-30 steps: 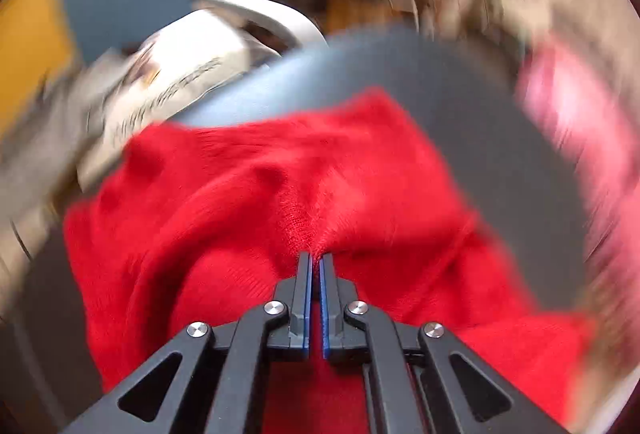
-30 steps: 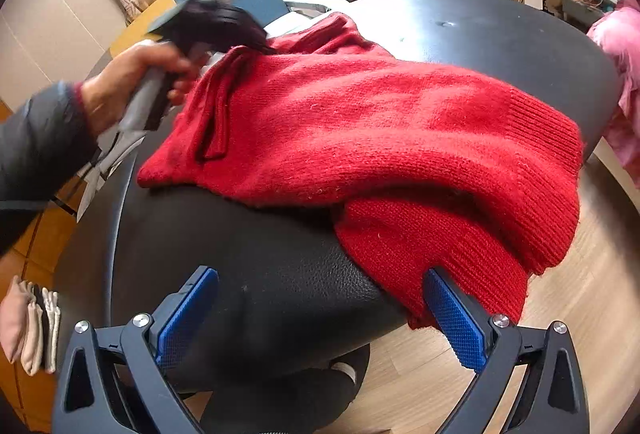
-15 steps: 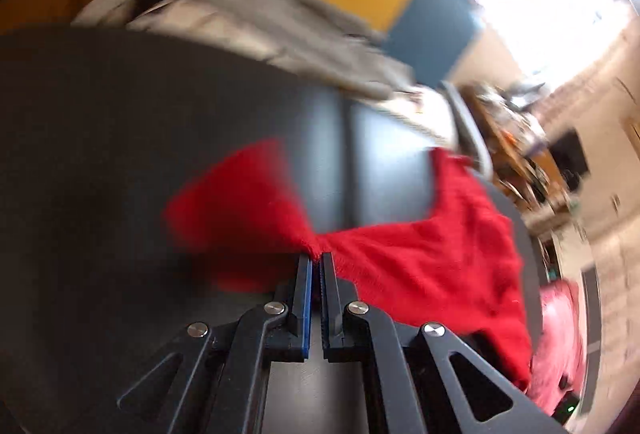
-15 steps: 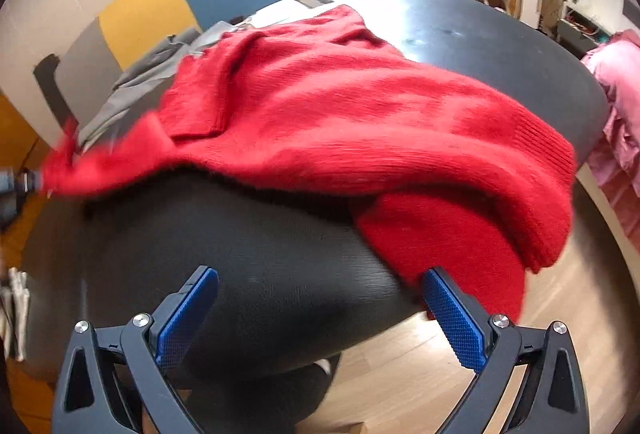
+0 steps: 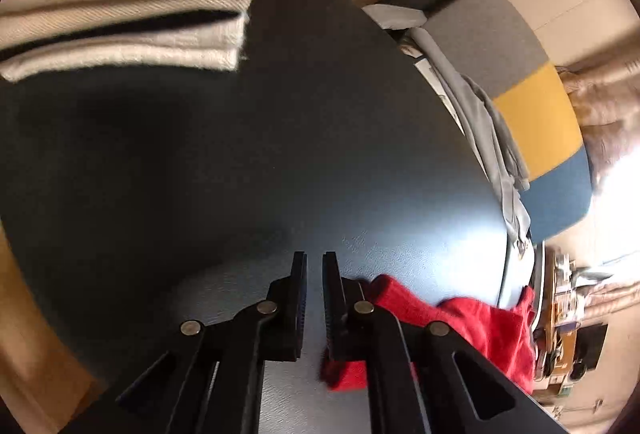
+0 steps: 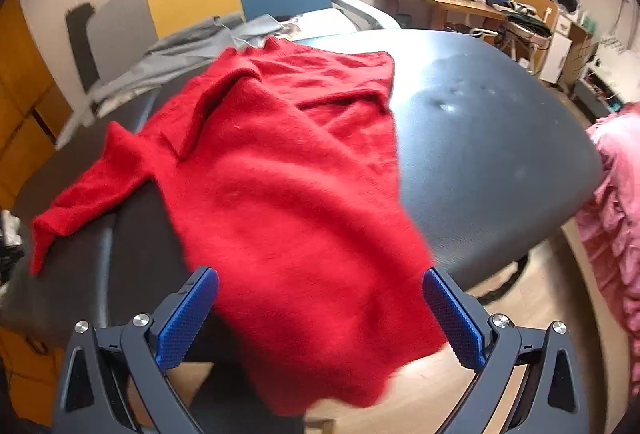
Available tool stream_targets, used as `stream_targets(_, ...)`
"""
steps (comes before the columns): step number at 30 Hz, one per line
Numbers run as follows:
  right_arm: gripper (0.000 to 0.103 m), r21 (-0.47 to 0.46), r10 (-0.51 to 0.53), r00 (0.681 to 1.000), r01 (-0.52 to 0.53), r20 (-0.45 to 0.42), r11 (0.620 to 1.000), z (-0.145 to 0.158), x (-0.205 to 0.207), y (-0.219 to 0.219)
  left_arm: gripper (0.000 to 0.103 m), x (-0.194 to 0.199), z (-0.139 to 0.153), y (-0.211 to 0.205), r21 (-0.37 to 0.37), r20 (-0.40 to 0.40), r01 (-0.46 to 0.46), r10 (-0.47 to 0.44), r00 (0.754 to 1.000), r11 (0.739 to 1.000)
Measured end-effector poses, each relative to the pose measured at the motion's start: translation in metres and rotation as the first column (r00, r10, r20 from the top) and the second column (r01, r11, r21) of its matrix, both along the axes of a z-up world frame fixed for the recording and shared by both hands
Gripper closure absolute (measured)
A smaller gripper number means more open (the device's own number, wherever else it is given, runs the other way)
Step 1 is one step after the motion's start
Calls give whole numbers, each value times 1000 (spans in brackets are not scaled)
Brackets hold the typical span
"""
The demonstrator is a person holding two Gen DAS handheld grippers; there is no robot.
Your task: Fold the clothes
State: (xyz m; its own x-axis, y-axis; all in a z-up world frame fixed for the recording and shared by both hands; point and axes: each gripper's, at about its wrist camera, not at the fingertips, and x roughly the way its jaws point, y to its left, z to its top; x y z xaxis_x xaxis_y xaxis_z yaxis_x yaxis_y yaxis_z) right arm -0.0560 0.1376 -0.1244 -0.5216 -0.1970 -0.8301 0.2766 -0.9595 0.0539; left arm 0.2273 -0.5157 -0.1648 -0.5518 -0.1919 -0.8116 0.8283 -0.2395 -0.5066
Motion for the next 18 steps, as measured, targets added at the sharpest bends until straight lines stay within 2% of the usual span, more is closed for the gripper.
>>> stream_targets(2, 0, 32, -35, 999, 35, 20, 999, -3, 0, 7, 95, -3, 1, 15, -20, 8, 102, -102, 995, 995)
stream_targets(3, 0, 35, -71, 996, 70, 45, 997, -7, -2, 14, 95, -11, 2, 29, -49, 13, 174, -174, 985, 983)
stream_targets(4, 0, 30, -100, 993, 98, 64, 995, -11, -5, 19, 95, -19, 3, 43, -77, 20, 246, -245, 969, 966)
stream_targets(6, 0, -5, -138, 985, 140, 107, 990, -19, -9, 28, 93, -35, 6, 72, -133, 41, 384, -382, 923, 914)
stream_targets(8, 0, -64, -157, 975, 168, 156, 984, -30, -10, 35, 85, -52, 5, 81, -143, 54, 427, -423, 904, 893)
stream_targets(9, 0, -105, -148, 969, 172, 199, 980, -38, -10, 35, 85, -61, 5, 85, -148, 60, 447, -443, 895, 882)
stream_targets(15, 0, -309, -33, 958, 124, 285, 943, -55, -4, -2, 85, -112, 2, 113, -174, 101, 563, -554, 826, 808)
stream_targets(16, 0, -291, -14, 962, 97, 274, 952, -52, -2, -13, 85, -121, 1, 117, -177, 109, 582, -572, 813, 794)
stream_targets(18, 0, -265, 35, 968, 33, 250, 964, -45, 2, -33, 87, -97, 15, 99, -218, 26, 504, -511, 859, 836)
